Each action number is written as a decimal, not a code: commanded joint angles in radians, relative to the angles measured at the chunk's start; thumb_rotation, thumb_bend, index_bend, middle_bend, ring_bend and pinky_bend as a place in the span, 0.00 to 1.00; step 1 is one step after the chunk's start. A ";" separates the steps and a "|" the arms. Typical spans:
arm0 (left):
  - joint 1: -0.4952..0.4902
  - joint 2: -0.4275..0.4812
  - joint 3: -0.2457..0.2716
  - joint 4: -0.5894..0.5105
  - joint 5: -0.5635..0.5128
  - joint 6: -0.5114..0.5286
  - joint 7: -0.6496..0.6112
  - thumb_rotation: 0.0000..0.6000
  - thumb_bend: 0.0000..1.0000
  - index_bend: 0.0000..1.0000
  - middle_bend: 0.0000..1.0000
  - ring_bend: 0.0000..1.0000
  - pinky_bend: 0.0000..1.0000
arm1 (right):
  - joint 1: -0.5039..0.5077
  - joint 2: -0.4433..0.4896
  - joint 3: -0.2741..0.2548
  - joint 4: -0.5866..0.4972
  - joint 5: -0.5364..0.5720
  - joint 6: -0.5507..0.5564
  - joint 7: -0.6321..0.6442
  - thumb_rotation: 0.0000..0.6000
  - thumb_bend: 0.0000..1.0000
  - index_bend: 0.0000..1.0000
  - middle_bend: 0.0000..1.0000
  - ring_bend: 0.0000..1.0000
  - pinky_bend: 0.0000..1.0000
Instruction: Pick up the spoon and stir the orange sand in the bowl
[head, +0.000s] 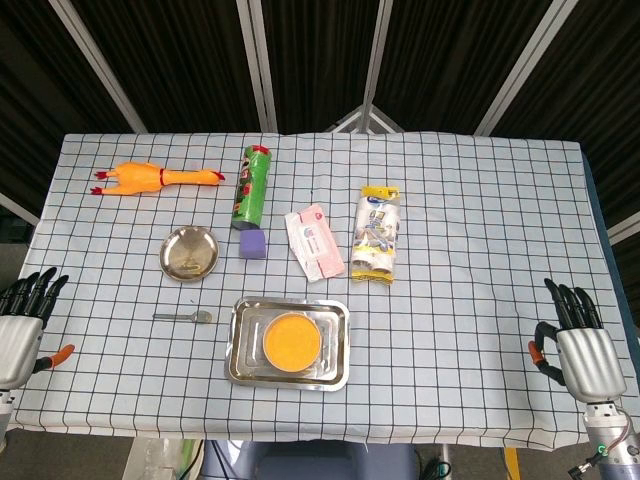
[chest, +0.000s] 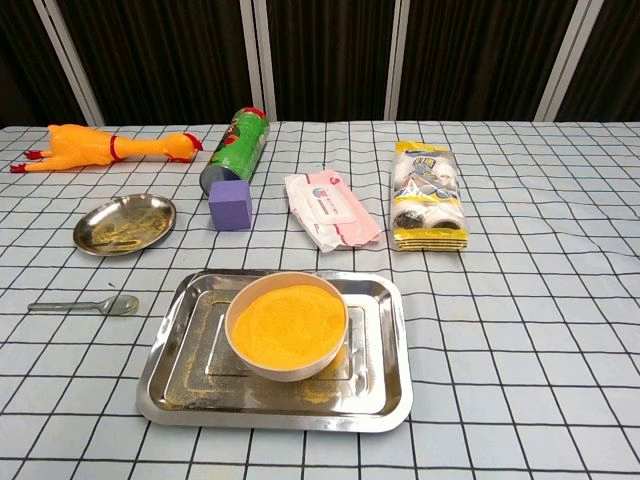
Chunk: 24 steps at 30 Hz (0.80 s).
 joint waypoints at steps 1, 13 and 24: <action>0.000 0.000 0.000 -0.001 -0.003 -0.001 0.000 1.00 0.11 0.00 0.00 0.03 0.07 | 0.000 0.001 0.000 -0.002 0.001 -0.001 0.001 1.00 0.43 0.00 0.00 0.00 0.00; -0.002 0.009 0.003 -0.023 -0.033 -0.034 0.002 1.00 0.11 0.00 0.00 0.03 0.07 | 0.003 0.004 -0.005 -0.013 0.006 -0.017 0.003 1.00 0.43 0.00 0.00 0.00 0.00; -0.017 0.014 0.002 -0.060 -0.079 -0.088 0.048 1.00 0.12 0.02 0.00 0.03 0.07 | 0.003 0.007 -0.014 -0.021 0.000 -0.024 0.008 1.00 0.43 0.00 0.00 0.00 0.00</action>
